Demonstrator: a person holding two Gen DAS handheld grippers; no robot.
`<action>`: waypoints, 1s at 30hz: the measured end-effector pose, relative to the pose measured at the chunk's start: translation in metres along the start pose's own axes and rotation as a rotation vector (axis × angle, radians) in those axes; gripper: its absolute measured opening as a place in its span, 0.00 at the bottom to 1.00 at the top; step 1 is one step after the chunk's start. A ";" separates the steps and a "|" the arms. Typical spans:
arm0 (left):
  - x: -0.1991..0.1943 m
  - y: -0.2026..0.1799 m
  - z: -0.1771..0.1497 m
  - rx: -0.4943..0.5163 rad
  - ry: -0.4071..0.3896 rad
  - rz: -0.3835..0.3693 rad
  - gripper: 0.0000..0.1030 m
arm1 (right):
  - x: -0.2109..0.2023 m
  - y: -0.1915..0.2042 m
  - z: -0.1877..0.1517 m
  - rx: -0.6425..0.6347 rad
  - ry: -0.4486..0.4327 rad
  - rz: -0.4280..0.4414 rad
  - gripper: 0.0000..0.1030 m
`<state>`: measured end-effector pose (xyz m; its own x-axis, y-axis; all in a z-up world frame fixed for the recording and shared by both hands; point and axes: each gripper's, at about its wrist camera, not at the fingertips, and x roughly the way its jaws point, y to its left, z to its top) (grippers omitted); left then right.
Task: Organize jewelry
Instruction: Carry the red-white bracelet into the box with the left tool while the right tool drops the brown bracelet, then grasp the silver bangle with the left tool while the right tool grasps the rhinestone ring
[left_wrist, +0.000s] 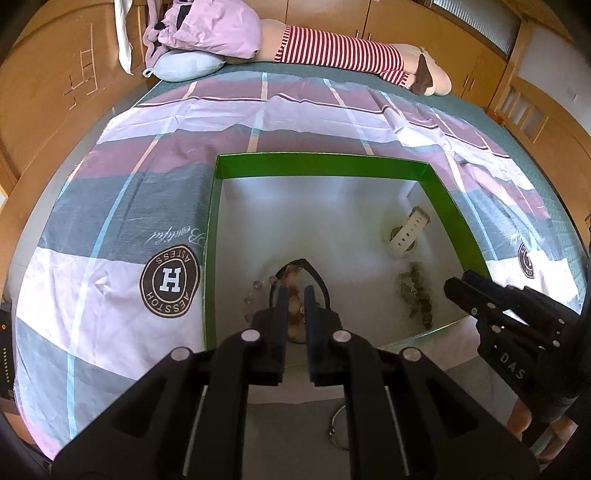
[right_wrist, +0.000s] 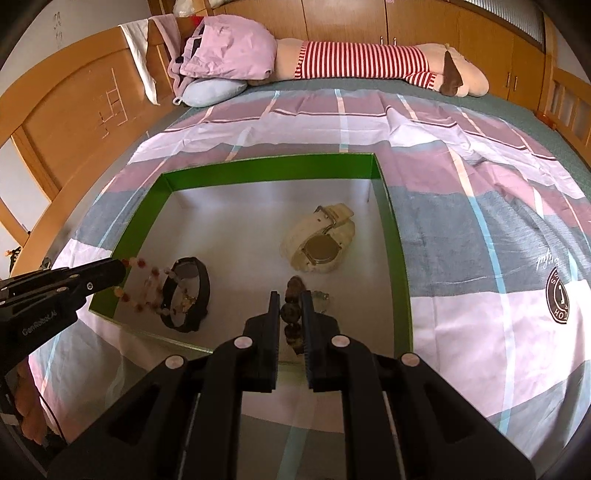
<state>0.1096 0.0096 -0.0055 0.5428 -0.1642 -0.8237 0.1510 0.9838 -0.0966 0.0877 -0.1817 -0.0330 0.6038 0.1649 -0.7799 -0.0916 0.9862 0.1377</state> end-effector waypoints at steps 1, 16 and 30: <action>-0.001 0.000 0.000 0.002 -0.004 0.003 0.07 | 0.000 0.000 0.000 0.003 0.001 -0.002 0.23; -0.013 -0.039 -0.060 0.182 0.155 -0.048 0.19 | -0.052 0.005 -0.032 -0.096 0.162 0.115 0.37; 0.035 -0.055 -0.087 0.224 0.316 0.016 0.41 | 0.001 -0.012 -0.109 -0.217 0.472 -0.043 0.29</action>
<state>0.0482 -0.0435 -0.0774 0.2705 -0.0845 -0.9590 0.3404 0.9402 0.0131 0.0025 -0.1920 -0.1019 0.1929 0.0621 -0.9793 -0.2667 0.9637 0.0086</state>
